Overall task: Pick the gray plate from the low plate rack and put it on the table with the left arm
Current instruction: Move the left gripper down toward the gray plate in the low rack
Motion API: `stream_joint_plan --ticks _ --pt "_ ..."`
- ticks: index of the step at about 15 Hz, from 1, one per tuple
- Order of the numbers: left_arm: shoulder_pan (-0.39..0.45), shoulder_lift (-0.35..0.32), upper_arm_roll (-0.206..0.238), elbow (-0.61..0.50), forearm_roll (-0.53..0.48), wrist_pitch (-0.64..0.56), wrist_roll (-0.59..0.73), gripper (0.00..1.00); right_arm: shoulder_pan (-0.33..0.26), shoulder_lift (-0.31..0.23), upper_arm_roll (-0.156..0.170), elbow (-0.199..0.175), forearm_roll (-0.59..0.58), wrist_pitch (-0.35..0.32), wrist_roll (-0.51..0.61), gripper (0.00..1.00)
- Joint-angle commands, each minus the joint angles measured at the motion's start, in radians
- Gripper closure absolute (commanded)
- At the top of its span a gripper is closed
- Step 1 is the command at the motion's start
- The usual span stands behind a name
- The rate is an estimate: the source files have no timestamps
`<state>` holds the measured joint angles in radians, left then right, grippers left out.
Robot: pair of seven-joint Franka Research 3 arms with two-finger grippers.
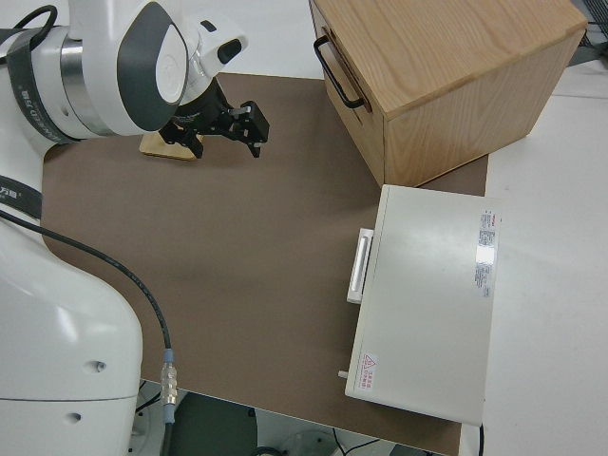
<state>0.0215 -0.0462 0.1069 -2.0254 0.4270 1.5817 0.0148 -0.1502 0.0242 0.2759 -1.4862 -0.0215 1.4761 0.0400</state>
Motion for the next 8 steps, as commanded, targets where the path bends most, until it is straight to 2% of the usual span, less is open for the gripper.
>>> stream_joint_plan --ticks 1,2,3,6,8 --pt "0.001 0.0 0.036 -0.012 0.022 0.052 0.007 0.62 -0.019 -0.001 0.017 0.009 -0.001 -0.014 0.012 0.017" --pt "0.0 0.005 0.039 -0.012 0.021 0.052 0.002 0.78 -0.019 -0.003 0.017 0.009 -0.001 -0.014 0.012 0.017" --pt "0.0 0.005 0.039 -0.012 0.021 0.052 -0.001 0.86 -0.019 -0.003 0.017 0.009 -0.001 -0.014 0.012 0.017" --pt "-0.002 0.006 0.039 -0.016 0.01 0.053 -0.007 0.98 -0.019 -0.003 0.017 0.009 -0.001 -0.014 0.012 0.017" --pt "-0.003 0.009 0.039 -0.018 0.006 0.055 -0.007 1.0 -0.019 -0.003 0.017 0.009 -0.001 -0.014 0.012 0.017"
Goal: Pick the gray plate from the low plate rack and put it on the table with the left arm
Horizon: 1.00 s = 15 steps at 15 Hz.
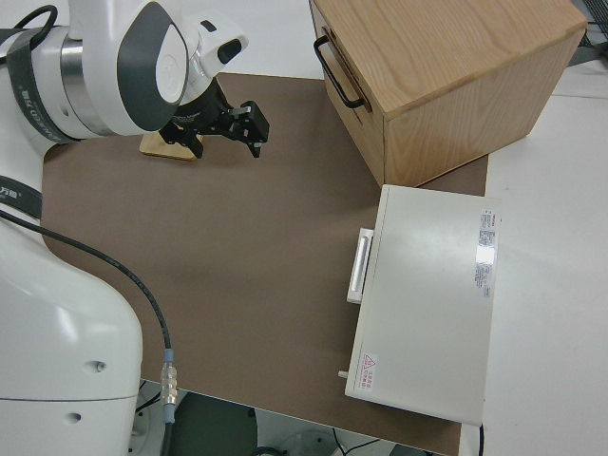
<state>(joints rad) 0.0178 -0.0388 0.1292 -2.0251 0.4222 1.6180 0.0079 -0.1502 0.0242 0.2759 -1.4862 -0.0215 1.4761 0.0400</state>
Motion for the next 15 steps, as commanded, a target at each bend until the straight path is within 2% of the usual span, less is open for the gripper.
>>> stream_joint_plan --ticks 1,9,15 --pt "0.001 0.002 0.017 -0.018 0.01 0.019 0.0 1.0 -0.019 -0.001 0.017 0.009 -0.001 -0.014 0.012 0.017" --pt "-0.012 -0.01 0.0 0.009 0.009 -0.006 -0.037 1.0 -0.019 -0.001 0.017 0.009 -0.001 -0.014 0.012 0.017" --pt "-0.013 -0.019 -0.051 0.06 0.009 -0.099 -0.042 1.0 -0.019 -0.001 0.017 0.009 -0.001 -0.014 0.012 0.017"
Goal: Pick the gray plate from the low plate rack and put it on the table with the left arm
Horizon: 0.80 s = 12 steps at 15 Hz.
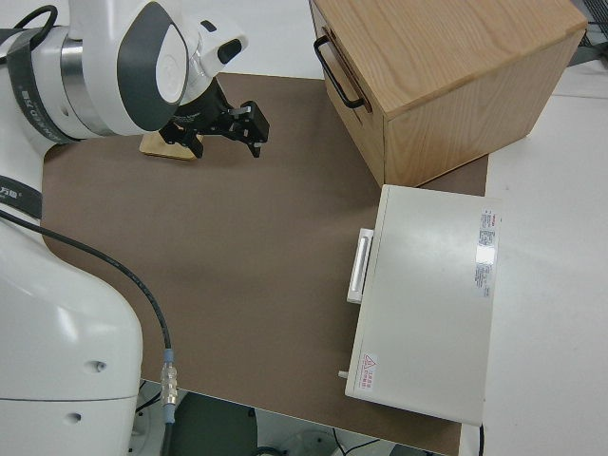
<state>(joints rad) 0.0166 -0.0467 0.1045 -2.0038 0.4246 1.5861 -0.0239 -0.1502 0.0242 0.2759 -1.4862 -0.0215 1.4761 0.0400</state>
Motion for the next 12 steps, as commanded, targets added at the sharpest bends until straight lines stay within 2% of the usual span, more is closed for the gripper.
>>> stream_joint_plan --ticks 1,4,10,12 --pt "-0.012 -0.013 -0.038 0.049 0.008 -0.086 -0.011 1.0 -0.019 -0.003 0.017 0.009 -0.001 -0.014 0.012 0.017" --pt "-0.012 -0.013 -0.058 0.071 0.017 -0.123 -0.03 1.0 -0.019 -0.003 0.017 0.009 -0.001 -0.014 0.012 0.017" --pt "-0.01 -0.016 -0.063 0.085 -0.006 -0.146 -0.022 1.0 -0.019 -0.003 0.017 0.009 -0.001 -0.014 0.012 0.017" --pt "-0.009 -0.016 -0.06 0.085 -0.148 -0.138 -0.019 1.0 -0.019 -0.001 0.017 0.009 -0.001 -0.014 0.012 0.017"
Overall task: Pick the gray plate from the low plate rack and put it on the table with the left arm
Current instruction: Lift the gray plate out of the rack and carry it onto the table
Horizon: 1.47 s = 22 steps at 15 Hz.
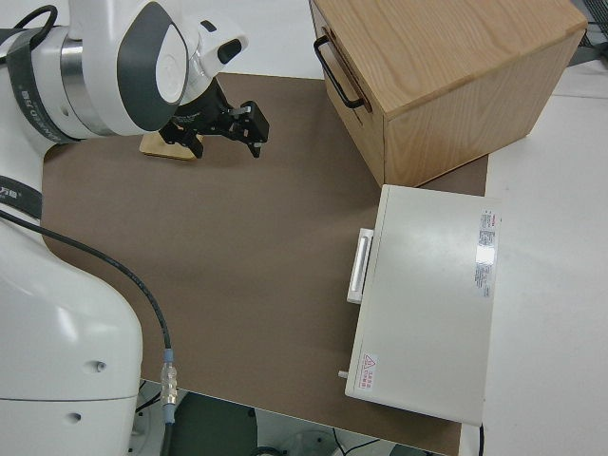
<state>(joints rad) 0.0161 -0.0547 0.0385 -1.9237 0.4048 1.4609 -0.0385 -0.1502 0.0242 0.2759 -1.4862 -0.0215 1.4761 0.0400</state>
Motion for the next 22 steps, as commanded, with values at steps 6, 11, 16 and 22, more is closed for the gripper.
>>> stream_joint_plan --ticks 6,11,16,22 --pt "0.005 -0.017 0.008 -0.02 -0.47 0.18 -0.018 1.0 -0.02 -0.003 0.017 0.009 -0.001 -0.014 0.012 0.017" --pt "0.015 -0.048 -0.034 -0.162 -0.57 0.418 -0.055 1.0 -0.019 -0.003 0.016 0.009 -0.001 -0.014 0.012 0.017" --pt "0.018 -0.126 -0.055 -0.342 -0.603 0.623 -0.058 1.0 -0.019 -0.001 0.017 0.009 -0.001 -0.014 0.012 0.017" --pt "0.019 -0.232 -0.075 -0.549 -0.593 0.69 0.005 1.0 -0.019 -0.003 0.017 0.009 -0.001 -0.014 0.012 0.017"
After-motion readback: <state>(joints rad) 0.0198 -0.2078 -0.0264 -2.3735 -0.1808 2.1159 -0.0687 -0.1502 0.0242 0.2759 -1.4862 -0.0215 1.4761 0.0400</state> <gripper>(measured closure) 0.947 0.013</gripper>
